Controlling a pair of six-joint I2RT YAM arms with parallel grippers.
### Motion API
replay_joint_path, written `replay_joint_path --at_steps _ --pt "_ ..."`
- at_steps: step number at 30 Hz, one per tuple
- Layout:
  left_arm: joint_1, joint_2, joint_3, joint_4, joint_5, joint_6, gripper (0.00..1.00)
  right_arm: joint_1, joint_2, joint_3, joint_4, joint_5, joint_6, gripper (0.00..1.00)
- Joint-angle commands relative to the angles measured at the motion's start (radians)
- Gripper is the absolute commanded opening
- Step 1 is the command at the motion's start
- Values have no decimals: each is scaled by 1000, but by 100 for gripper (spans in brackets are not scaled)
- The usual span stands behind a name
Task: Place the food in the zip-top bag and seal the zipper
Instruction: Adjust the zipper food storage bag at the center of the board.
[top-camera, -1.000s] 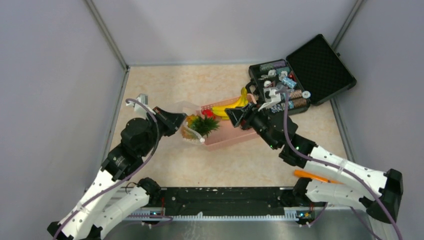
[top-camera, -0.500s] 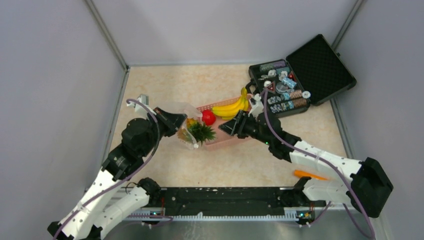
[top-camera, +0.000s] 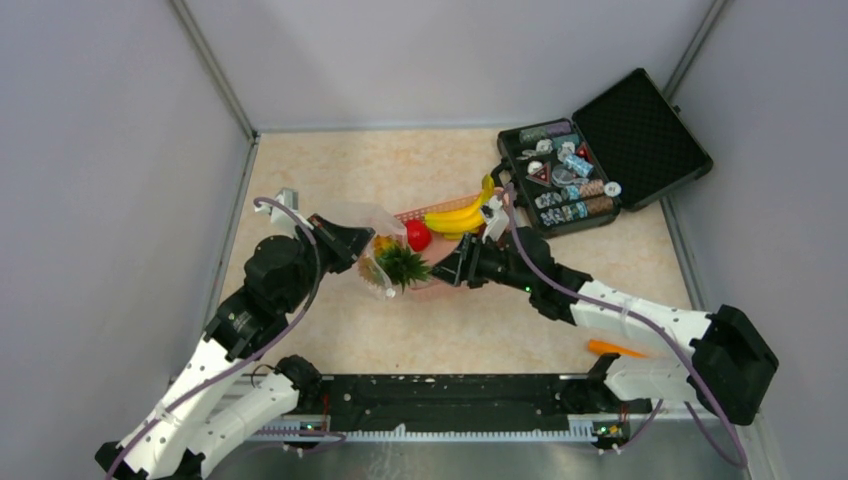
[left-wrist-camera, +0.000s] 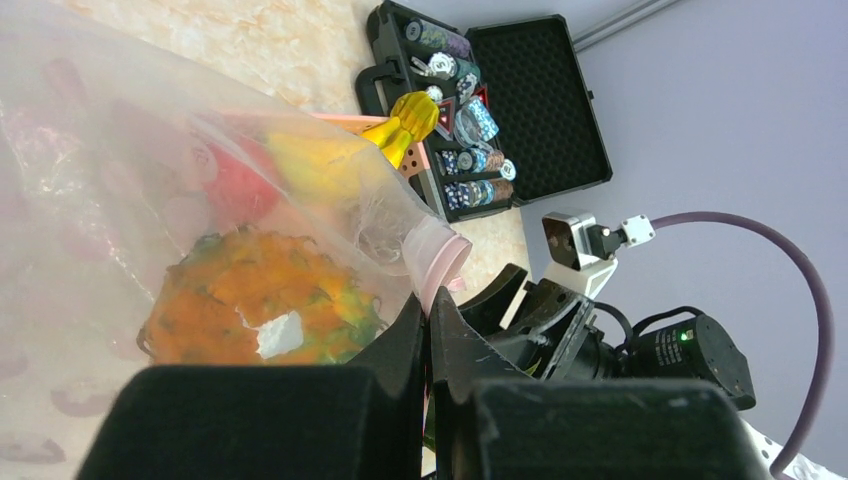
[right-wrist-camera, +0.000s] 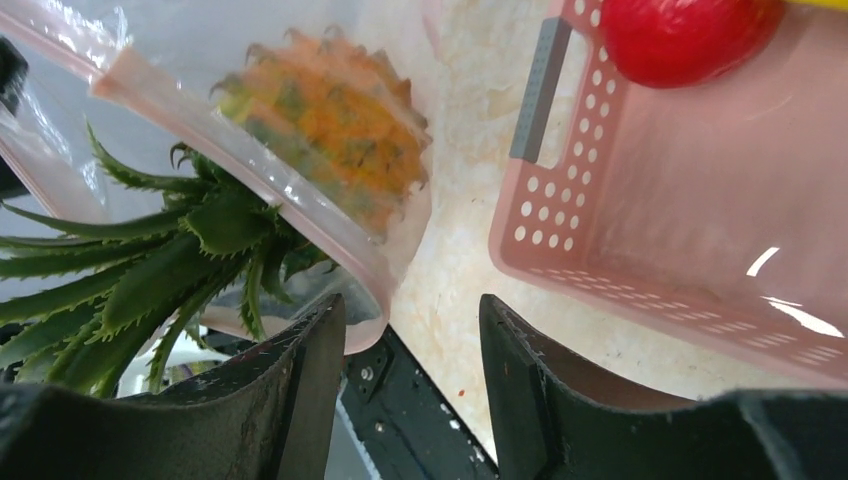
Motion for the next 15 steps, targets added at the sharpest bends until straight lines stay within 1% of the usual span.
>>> replay_joint_path --at_steps 1,6,8,10,15 --pt "-1 4 -2 63 -1 7 0 47 18 72 17 22 -36 50" --pt "-1 6 -5 68 1 10 0 70 25 90 -46 126 -42 49" --pt "-1 7 -5 73 2 11 0 71 40 91 -38 138 -41 47" --pt "-1 9 -2 78 8 12 0 76 66 96 -12 137 -47 41" --pt "0 9 -4 79 17 10 0 109 137 141 3 143 -60 37"
